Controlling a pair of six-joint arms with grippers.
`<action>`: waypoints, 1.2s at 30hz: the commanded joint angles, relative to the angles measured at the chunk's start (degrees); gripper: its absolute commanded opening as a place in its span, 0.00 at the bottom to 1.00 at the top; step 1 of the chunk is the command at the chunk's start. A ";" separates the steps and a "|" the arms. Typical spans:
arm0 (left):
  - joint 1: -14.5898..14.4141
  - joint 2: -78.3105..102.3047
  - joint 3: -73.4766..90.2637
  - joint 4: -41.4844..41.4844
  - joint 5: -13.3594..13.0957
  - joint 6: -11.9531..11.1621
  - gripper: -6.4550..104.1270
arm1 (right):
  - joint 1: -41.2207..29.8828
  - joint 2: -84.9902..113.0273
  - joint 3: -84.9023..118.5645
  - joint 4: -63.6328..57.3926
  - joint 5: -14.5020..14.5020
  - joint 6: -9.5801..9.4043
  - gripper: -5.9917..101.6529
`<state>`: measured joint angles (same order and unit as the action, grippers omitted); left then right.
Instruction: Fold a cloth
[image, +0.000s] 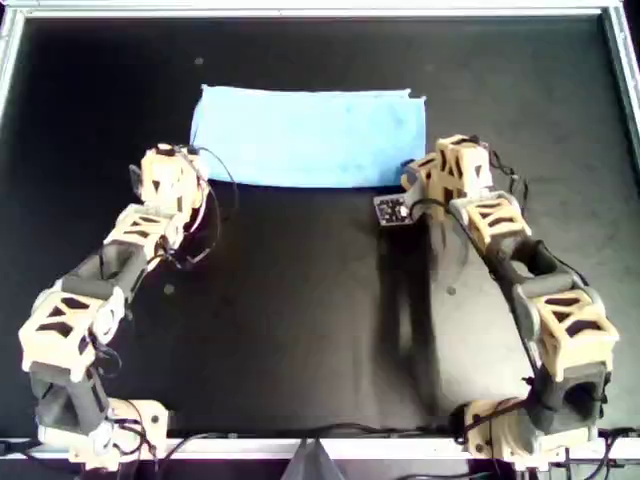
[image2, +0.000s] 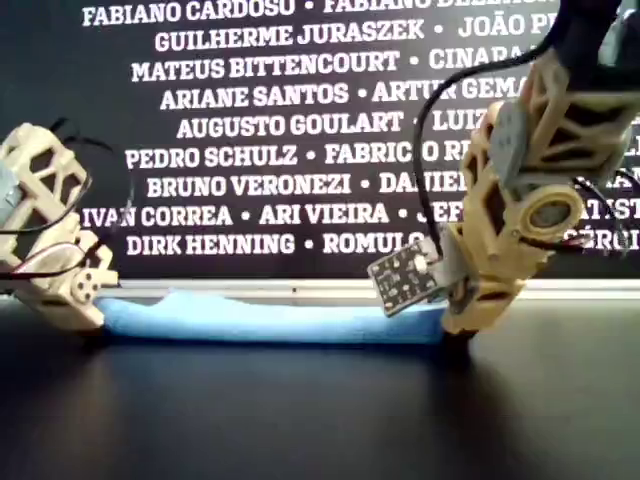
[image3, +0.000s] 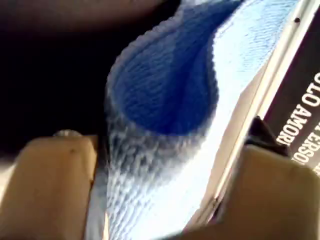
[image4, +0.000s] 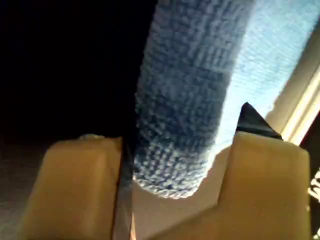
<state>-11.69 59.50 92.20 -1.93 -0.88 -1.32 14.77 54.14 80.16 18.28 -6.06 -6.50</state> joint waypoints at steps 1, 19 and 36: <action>-0.26 -0.44 -2.90 -0.62 0.26 -0.09 0.78 | -0.26 1.41 -4.39 0.88 -0.44 0.44 0.82; -0.18 -0.26 -1.85 -0.62 0.26 -0.26 0.04 | -0.53 3.16 -4.31 0.88 -0.44 0.53 0.06; -0.53 30.50 26.37 0.26 0.35 -0.62 0.05 | 0.53 21.45 13.45 0.88 -0.44 0.53 0.06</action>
<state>-11.69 82.27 116.37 -1.05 -0.70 -1.76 15.21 68.12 92.72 18.28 -6.94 -6.24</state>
